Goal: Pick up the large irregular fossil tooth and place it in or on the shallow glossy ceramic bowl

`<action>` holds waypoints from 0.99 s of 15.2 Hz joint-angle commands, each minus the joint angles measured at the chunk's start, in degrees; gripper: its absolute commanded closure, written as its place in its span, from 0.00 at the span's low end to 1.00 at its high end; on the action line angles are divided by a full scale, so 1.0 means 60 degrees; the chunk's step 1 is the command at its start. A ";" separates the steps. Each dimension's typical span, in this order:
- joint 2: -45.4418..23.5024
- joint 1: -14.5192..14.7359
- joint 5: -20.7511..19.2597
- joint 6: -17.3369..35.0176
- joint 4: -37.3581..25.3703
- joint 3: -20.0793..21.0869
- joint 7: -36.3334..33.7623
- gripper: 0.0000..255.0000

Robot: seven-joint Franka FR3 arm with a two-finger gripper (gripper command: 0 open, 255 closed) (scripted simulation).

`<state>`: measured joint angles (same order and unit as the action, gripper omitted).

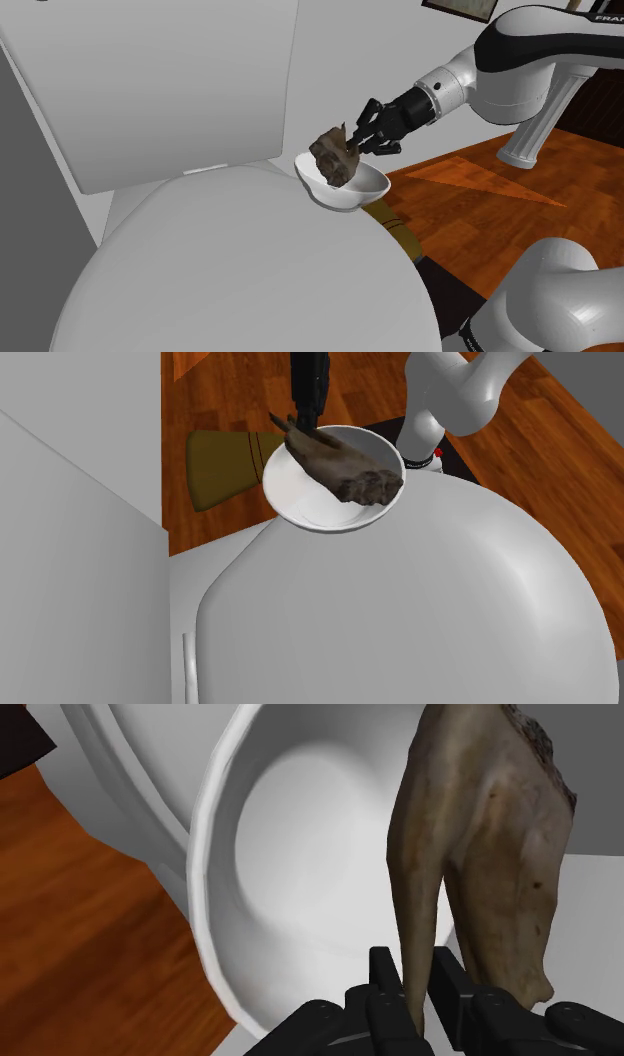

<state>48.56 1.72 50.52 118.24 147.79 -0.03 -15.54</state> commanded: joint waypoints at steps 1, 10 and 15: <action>-0.0005 0.0017 -0.0002 -0.0016 0.0009 0.0014 0.0003 1.00; 0.0276 -0.0181 -0.0421 -0.0661 -0.0229 -0.0371 -0.0146 0.00; 0.0467 -0.0337 -0.0771 -0.1226 -0.0493 -0.0718 -0.0258 0.00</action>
<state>51.16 -0.21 46.09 111.21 144.88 -4.17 -17.01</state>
